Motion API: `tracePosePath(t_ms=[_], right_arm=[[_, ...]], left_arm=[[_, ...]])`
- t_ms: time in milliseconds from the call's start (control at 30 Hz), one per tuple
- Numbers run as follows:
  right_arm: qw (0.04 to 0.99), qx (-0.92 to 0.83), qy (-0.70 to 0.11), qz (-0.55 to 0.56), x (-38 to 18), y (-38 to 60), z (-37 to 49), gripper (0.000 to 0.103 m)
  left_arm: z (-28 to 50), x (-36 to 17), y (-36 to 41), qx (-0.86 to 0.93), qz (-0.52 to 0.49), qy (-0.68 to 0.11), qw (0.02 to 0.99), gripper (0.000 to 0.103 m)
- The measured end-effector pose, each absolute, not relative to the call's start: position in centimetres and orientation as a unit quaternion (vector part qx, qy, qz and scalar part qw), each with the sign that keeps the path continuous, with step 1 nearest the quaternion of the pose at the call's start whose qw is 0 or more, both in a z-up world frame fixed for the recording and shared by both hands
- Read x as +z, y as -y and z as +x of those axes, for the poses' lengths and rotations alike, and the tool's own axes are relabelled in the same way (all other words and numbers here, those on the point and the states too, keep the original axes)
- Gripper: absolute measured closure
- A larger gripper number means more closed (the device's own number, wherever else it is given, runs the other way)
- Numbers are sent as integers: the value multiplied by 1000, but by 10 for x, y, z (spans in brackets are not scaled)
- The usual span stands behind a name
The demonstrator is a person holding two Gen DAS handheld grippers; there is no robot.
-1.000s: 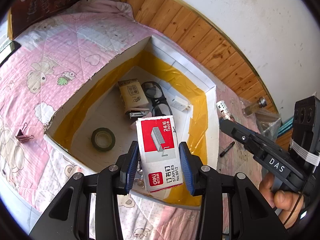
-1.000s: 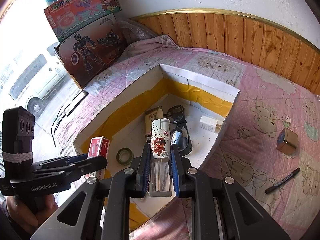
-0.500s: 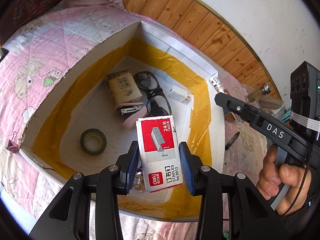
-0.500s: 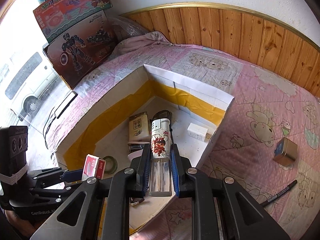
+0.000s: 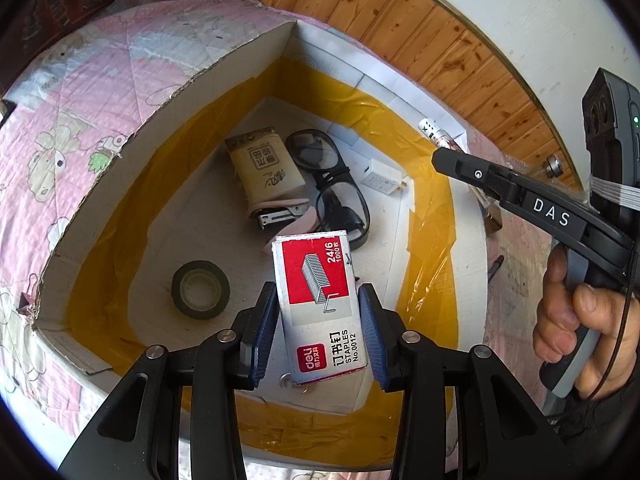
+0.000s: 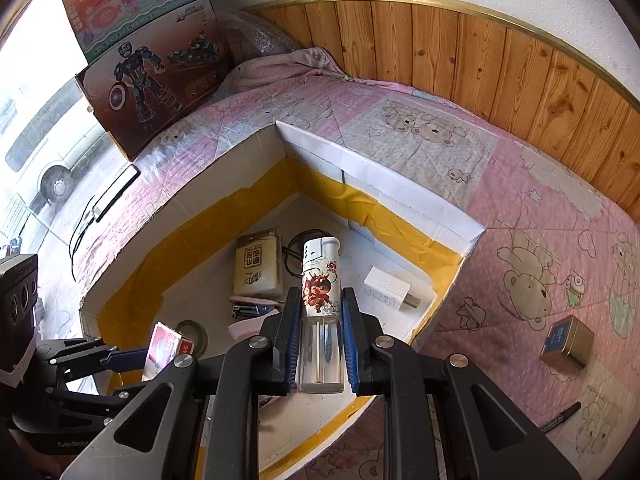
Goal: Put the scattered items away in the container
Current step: 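Open the right tool to drop the vial while the left tool releases the staple box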
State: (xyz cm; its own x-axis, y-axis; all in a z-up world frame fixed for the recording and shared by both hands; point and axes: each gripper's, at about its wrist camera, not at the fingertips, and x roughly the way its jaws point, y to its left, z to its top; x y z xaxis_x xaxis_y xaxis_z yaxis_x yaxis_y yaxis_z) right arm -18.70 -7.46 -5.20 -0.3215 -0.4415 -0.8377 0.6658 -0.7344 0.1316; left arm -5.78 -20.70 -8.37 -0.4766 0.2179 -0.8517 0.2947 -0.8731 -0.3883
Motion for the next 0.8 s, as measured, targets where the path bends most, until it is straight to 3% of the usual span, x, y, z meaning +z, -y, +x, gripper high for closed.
tracePosePath(t_ms=[300,800], right_arm=[[327,-803,-156,473,-61,85,-202,83],[317,-804,-135,484,-64,79,-209,82]], left_arm=[[-64,-90,211,-814,522,-253,27,59],[-61,-82,236,-811,510,-283,37,54]])
